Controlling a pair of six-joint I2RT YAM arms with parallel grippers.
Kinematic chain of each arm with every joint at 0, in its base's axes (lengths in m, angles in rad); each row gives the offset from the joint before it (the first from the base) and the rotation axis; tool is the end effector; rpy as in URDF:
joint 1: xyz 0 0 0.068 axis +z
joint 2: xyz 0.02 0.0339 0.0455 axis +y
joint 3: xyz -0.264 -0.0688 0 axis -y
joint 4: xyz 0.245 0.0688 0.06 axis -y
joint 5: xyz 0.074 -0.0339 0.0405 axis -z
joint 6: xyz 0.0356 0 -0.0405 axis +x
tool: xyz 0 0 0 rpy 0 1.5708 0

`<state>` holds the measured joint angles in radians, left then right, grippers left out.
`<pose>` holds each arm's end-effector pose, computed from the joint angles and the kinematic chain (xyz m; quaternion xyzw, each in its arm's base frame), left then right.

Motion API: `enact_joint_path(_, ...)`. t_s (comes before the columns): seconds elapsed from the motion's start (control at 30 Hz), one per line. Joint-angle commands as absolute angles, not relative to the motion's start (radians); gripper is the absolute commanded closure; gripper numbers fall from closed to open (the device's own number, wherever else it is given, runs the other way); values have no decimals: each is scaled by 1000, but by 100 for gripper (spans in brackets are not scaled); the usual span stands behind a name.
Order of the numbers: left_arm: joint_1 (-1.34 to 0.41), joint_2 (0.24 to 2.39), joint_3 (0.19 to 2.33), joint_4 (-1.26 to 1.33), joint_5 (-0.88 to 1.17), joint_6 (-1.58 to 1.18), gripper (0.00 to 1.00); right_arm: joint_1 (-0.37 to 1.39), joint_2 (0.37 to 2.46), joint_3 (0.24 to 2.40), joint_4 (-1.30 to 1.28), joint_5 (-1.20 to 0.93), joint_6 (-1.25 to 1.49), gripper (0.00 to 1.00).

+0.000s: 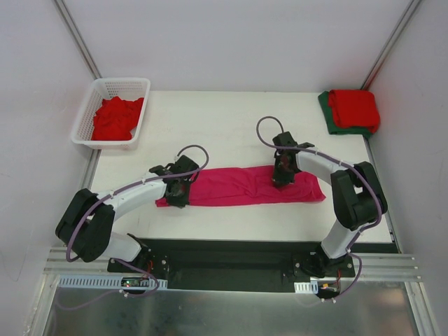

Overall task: Fold and stack the t-shirts
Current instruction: Rotate the tshirt 90 degrees

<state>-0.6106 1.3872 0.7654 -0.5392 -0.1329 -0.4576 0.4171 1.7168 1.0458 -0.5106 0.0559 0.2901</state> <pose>0.2071 -0.1392 0.1789 0.0612 0.9751 -0.0474 0.2078 0.3018 0.1315 0.1680 -0.0568 0.9791 0.0412 0.1908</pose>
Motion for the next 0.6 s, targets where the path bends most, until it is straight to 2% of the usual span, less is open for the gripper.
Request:
enact_joint_path(0.0, -598, 1381, 804, -594, -166, -482, 100, 367, 1730, 1083, -592, 126, 242, 99)
enact_joint_path(0.3, -598, 1126, 893, -499, -84, -443, 100, 360, 1723, 1086, -594, 75, 230, 98)
enact_joint_path(0.43, -598, 1111, 894, -394, -28, -423, 100, 359, 1720, 1083, -592, 66, 232, 99)
enact_joint_path(0.57, -598, 1185, 836, -279, -3, -433, 100, 360, 1710, 1080, -594, 57, 232, 99)
